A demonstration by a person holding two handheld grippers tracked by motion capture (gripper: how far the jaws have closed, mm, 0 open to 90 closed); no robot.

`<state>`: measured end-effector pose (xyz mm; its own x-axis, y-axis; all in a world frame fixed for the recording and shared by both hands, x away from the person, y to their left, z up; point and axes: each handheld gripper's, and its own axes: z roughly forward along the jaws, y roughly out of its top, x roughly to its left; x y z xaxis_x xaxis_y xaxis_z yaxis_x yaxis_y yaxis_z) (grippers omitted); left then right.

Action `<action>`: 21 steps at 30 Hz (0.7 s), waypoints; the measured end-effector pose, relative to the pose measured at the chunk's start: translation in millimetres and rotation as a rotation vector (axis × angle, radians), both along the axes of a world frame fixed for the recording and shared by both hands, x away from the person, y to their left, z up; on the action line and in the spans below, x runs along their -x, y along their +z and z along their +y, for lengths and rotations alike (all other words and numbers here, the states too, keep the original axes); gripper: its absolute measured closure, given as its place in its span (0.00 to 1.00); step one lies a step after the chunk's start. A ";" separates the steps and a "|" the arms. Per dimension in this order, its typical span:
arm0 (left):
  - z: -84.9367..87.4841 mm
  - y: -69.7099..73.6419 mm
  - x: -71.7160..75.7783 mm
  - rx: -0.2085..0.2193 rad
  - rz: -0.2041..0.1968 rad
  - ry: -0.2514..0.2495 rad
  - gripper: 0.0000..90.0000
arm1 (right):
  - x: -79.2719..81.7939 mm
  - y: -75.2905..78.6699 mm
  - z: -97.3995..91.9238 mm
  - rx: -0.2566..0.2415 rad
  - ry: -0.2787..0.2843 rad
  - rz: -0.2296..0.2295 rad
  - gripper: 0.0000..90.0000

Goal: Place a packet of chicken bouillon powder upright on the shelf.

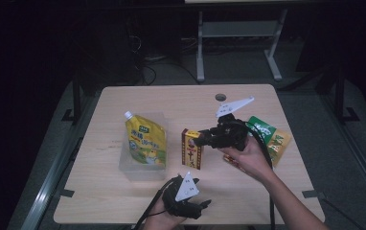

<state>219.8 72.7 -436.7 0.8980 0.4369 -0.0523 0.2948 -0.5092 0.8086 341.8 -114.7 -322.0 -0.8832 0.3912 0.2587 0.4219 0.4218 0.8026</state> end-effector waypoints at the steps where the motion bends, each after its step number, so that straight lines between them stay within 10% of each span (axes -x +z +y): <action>1: -2.2 3.0 1.2 -0.019 -0.005 -0.028 0.30 | 2.6 12.4 7.9 -0.011 0.031 -0.022 0.75; 3: -2.6 4.6 6.5 -0.043 -0.076 -0.016 0.32 | 3.2 13.7 13.5 -0.064 0.051 -0.006 0.75; 6: -2.4 4.8 4.6 -0.028 -0.065 -0.033 0.29 | 3.9 23.2 42.8 0.035 0.112 -0.081 0.75; 21: -4.2 -2.5 4.7 -0.025 -0.074 -0.078 0.26 | 0.5 17.4 98.9 -0.004 0.209 -0.114 0.75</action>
<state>215.1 68.5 -439.2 0.9304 0.3657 0.0252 0.1935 -0.5482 0.8136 341.2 -15.8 -304.6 -0.9685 0.1962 0.1532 0.2319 0.4875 0.8418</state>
